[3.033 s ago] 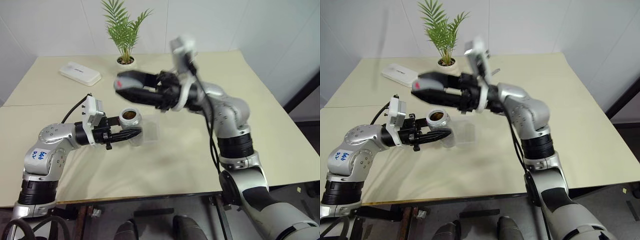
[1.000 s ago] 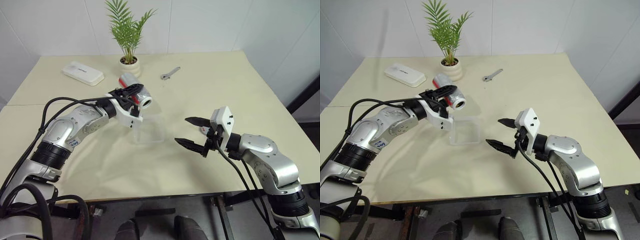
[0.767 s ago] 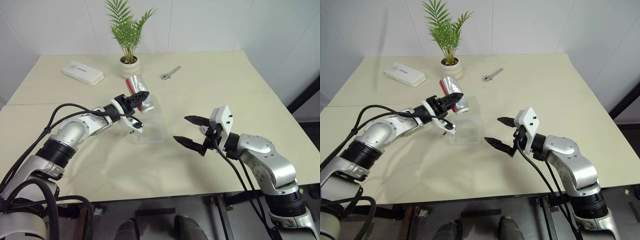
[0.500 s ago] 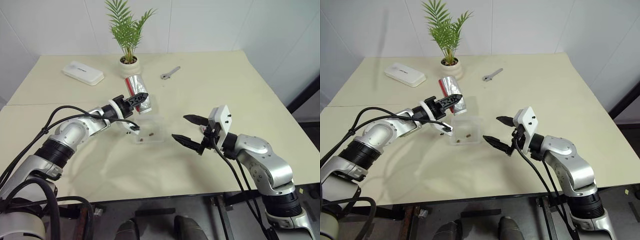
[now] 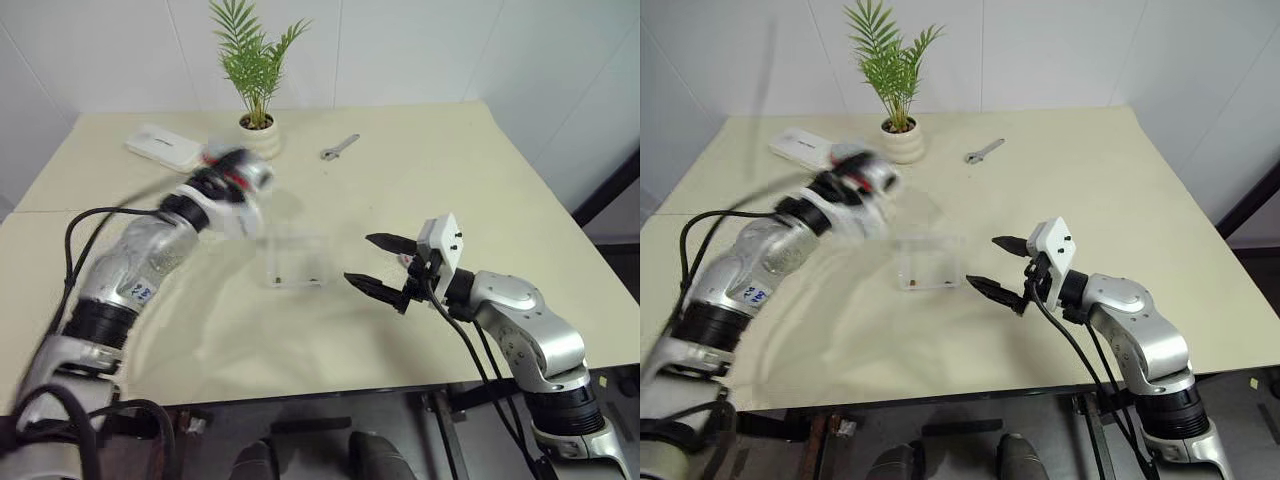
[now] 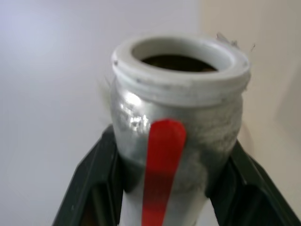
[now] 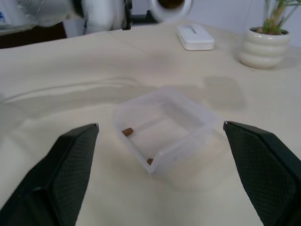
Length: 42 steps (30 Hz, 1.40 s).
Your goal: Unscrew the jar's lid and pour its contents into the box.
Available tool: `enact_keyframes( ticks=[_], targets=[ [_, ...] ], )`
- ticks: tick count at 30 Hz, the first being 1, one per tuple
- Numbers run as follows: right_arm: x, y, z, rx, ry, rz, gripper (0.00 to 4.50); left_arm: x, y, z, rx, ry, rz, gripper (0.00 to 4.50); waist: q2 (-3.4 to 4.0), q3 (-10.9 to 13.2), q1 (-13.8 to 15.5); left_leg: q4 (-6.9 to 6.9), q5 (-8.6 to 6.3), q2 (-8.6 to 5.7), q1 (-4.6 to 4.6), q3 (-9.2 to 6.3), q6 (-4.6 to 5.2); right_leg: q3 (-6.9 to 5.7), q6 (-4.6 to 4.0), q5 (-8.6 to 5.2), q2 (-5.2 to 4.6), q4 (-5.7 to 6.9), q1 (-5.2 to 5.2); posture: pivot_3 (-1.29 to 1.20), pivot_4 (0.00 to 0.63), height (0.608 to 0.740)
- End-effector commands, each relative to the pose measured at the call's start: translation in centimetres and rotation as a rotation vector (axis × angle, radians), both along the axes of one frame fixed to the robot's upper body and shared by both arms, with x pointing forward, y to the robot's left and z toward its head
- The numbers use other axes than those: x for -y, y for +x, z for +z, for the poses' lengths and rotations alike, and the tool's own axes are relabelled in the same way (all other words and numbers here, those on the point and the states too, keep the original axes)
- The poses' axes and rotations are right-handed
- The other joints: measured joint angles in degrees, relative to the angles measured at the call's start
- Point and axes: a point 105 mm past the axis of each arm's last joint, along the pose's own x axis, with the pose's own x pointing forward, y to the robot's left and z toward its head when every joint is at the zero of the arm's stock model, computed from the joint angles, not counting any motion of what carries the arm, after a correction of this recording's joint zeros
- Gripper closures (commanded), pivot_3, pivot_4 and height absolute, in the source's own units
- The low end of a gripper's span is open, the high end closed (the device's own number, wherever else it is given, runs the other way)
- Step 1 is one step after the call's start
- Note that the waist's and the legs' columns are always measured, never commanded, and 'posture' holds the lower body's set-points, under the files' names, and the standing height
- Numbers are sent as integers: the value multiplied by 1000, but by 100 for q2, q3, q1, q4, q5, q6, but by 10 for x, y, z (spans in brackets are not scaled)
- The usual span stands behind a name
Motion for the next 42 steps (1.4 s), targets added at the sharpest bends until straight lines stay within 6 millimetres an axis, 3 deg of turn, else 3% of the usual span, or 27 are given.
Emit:
enact_keyframes(
  ticks=[1, 5, 8, 11, 15, 22, 30, 36, 42],
  targets=[
    [8, -1, 8, 67, -11, 21, 26, -69, -7, -16, -183, -586, 58, 2579, -2, 1, -59, 9, 0, 3, 2, -1, 0, 1, 0, 0, 3, 11, -1, 0, 150, 740],
    [15, 5, 8, 144, -62, 34, 26, -111, -20, -36, -208, -987, 112, 2579, -7, 1, -43, 30, 3, 3, 4, -13, 1, 1, 2, 1, 6, 31, 7, 0, 150, 740],
    [16, 10, 14, 197, -57, 52, 26, -130, -29, -51, -201, -971, 186, 2579, -11, -1, -25, 55, 2, 2, 4, -13, 1, 2, 11, 8, 5, 33, 17, 0, 150, 740],
    [16, 11, 18, 218, -33, 66, 26, -137, -33, -57, -185, -936, 211, 2579, -16, -4, -5, 60, 4, 2, 4, -13, 1, 2, 6, 19, 5, 31, 18, 0, 150, 740],
    [10, 16, 18, 202, -36, 88, 26, -153, -41, -82, -150, -971, 240, 2579, -21, -8, 13, 60, 9, 3, 4, -11, 4, 1, -1, 28, 4, 24, 17, 0, 150, 740],
    [3, 16, 21, 207, -6, 91, 26, -167, -52, -111, -140, -1062, 270, 2579, -32, -15, -2, 50, 9, 7, 6, -6, 4, 0, -5, 33, 3, 13, 15, 0, 150, 740],
    [0, 14, 21, 206, 4, 89, 0, -173, -63, -114, -150, -1070, 254, 17, -35, -17, 4, 38, 8, 11, 5, -1, 2, -2, -7, 33, 4, 2, 11, 0, 150, 740],
    [0, 9, 20, 197, 10, 96, 0, -170, -88, -111, -185, -942, 243, 17, -38, -19, -8, 9, 6, 16, 5, 4, 0, -3, -9, 34, 4, -27, 10, 0, 150, 740],
    [7, 0, 15, 174, -6, 108, 0, -162, -126, -115, -279, -773, 239, 17, -42, -21, -13, -16, -5, 27, 6, 16, -14, -2, -21, 28, 5, -47, 2, 0, 150, 740]
  ],
)
